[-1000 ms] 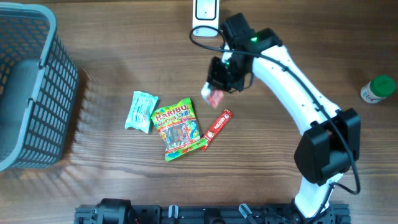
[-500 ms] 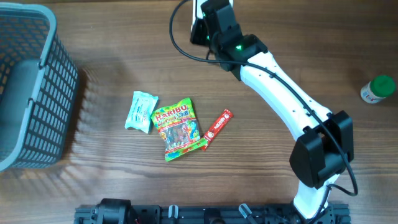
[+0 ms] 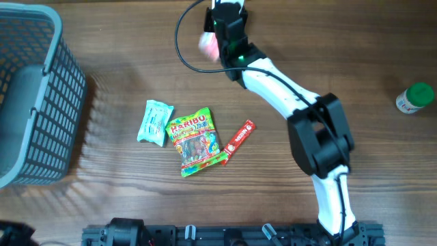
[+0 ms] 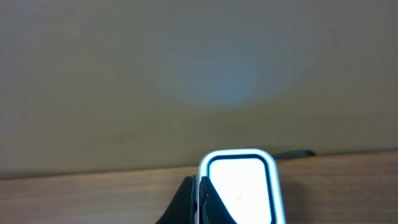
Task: Scan the item barcode
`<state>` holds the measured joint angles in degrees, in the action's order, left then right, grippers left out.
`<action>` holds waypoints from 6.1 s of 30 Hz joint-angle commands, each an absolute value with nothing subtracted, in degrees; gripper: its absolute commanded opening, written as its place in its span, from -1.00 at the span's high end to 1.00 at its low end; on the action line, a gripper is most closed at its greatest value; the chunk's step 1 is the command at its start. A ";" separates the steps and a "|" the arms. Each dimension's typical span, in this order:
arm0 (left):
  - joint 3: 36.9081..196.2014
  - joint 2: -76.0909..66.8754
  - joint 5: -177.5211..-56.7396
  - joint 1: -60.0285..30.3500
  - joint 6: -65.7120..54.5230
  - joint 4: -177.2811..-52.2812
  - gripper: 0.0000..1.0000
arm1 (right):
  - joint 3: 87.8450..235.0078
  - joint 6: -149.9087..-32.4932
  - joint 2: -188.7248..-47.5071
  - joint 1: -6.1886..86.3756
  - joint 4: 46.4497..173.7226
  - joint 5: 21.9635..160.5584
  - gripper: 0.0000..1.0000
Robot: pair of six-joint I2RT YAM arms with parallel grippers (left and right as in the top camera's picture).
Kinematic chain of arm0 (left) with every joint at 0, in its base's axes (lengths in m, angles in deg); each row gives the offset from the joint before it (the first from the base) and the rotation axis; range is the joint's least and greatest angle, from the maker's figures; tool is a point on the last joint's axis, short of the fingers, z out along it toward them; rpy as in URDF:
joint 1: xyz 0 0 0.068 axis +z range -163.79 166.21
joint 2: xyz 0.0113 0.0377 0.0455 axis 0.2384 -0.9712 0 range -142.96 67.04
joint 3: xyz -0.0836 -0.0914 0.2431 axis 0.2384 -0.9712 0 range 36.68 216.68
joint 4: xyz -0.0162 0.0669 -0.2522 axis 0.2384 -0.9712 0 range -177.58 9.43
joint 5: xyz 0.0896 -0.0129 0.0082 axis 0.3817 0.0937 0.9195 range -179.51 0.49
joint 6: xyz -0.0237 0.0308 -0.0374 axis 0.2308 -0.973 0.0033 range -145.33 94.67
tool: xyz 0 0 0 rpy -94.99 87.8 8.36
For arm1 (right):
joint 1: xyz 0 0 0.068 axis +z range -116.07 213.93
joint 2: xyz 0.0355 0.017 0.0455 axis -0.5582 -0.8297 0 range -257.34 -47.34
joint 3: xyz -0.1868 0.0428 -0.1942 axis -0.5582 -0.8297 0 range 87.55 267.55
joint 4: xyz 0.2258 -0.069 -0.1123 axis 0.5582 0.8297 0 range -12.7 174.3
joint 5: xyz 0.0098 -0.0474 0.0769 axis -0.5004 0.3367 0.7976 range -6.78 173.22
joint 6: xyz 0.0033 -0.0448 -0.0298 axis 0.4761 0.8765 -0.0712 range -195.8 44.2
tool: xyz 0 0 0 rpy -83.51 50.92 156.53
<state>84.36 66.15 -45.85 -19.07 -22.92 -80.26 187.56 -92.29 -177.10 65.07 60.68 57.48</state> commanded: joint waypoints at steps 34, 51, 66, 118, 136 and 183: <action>79.09 66.79 -46.01 -18.76 -23.22 -76.89 -1.00 | 188.04 -143.99 -179.00 61.72 95.52 91.32 -0.57; 79.09 66.79 -46.01 -18.76 -23.20 -76.91 -1.00 | 187.93 -154.02 -179.15 62.03 97.99 88.56 -0.71; 79.09 66.79 -46.01 -18.76 -23.20 -76.94 -1.00 | 187.93 -158.50 -189.07 63.38 94.56 94.27 -0.44; 78.98 66.79 -47.52 -18.76 -23.18 -81.68 -1.00 | 187.97 -97.04 -188.27 61.00 52.42 54.60 0.91; 78.98 66.79 -48.11 -20.31 -23.18 -84.30 -1.00 | 188.06 -95.38 -175.55 58.68 87.74 32.35 0.92; 78.98 66.77 -46.71 -21.19 -21.93 -97.33 -1.00 | 181.72 -101.43 -150.23 42.22 129.27 93.76 -1.00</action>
<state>79.24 66.22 -46.66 -20.93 -22.92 -95.25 181.48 -104.40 -150.54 37.18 128.13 74.07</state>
